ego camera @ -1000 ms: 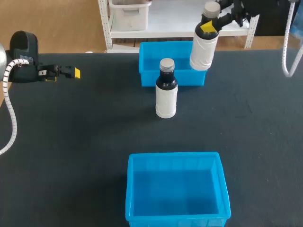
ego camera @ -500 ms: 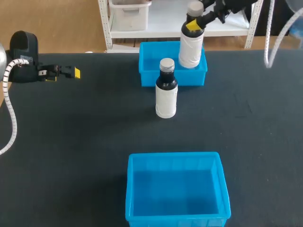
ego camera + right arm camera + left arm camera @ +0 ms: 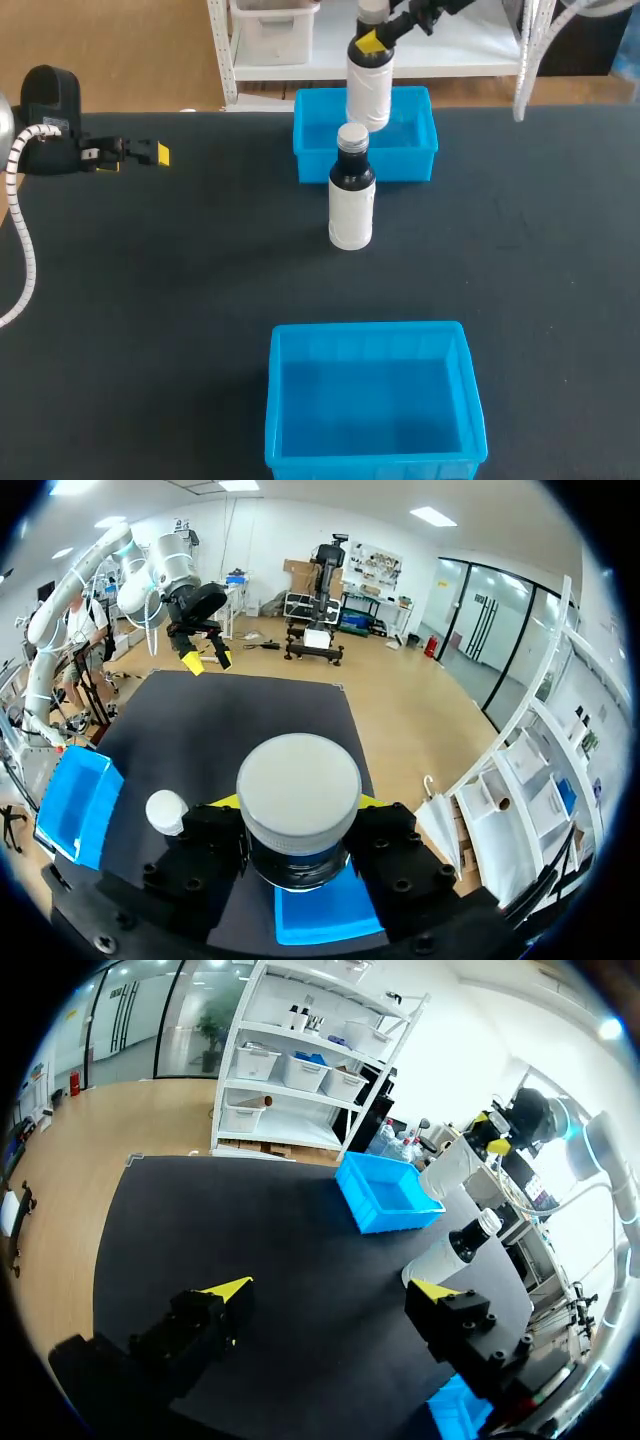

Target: Pick up the bottle, and place it in the far bin if it is heavy, or in the near bin if it is light.

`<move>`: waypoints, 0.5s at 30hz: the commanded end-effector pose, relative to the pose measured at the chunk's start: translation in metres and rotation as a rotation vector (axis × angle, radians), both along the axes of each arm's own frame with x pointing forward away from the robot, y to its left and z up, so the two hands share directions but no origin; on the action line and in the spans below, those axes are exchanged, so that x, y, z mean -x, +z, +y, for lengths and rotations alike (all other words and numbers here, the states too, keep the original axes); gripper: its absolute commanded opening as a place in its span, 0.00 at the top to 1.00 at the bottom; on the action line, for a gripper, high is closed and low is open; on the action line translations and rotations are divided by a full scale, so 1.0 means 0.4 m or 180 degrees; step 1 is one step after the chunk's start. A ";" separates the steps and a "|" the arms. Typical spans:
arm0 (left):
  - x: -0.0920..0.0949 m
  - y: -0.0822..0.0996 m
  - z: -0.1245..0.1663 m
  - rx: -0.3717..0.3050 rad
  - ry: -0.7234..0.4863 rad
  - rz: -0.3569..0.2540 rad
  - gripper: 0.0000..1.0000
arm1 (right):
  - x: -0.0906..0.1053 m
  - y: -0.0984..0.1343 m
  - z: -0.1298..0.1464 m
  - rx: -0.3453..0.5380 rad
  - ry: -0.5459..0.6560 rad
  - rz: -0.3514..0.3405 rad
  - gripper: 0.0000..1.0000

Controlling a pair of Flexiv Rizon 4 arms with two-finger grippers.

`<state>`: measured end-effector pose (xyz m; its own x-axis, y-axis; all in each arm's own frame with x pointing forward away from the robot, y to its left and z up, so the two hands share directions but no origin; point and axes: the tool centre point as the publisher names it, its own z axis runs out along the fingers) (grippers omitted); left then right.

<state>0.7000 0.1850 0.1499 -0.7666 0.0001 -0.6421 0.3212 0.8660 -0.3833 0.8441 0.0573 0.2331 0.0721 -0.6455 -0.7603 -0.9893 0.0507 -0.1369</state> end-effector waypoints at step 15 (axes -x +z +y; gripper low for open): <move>0.000 0.000 0.000 0.0000 0.0000 0.0000 0.00 | -0.083 -0.035 0.099 -0.0032 0.0219 0.0195 1.00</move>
